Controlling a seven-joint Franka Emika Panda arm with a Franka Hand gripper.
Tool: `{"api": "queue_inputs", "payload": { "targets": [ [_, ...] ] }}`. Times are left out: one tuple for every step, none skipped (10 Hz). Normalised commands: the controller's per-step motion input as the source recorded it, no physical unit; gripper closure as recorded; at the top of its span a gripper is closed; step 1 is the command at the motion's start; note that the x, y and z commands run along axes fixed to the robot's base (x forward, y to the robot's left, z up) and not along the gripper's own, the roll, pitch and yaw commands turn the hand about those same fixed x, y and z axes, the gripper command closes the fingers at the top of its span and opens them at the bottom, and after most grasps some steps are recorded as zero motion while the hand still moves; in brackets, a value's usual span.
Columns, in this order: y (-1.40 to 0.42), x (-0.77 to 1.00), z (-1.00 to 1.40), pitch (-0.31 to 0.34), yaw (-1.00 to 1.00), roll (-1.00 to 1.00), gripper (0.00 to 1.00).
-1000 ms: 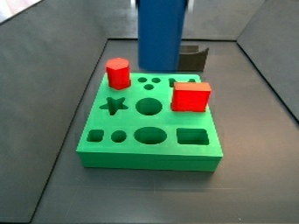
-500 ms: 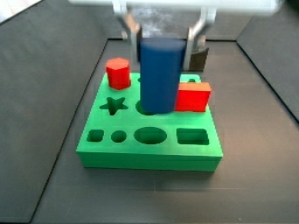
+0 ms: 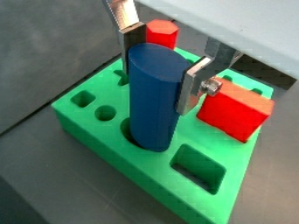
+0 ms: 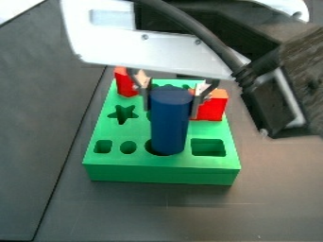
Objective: Pick up the oval object. Move up. Move to above the board. Insert the oval object.
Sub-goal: Insert the oval object.
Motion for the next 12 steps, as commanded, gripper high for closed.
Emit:
{"api": "queue_inputs", "payload": {
  "targets": [
    [0.00,0.00,-0.06,0.000,0.00,0.00,1.00],
    [0.00,0.00,-0.33,-0.034,0.05,0.03,1.00],
    [0.02,0.00,-0.57,-0.094,0.30,0.06,1.00],
    [0.11,0.12,-0.66,-0.029,0.25,0.00,1.00],
    [0.15,0.18,-0.64,0.000,0.32,0.00,1.00],
    [0.15,0.27,-0.65,0.010,0.29,0.00,1.00],
    [0.18,0.21,-0.65,0.000,0.16,0.00,1.00],
    [0.10,-0.23,-0.54,-0.084,0.14,0.05,1.00],
    [-0.03,-0.31,-0.26,-0.227,0.10,0.00,1.00],
    [-0.09,-0.33,-0.27,-0.171,0.08,0.00,1.00],
    [-0.11,-0.22,-0.22,-0.107,0.07,-0.02,1.00],
    [-0.18,0.00,-0.23,-0.016,0.00,-0.03,1.00]
  ]
}}
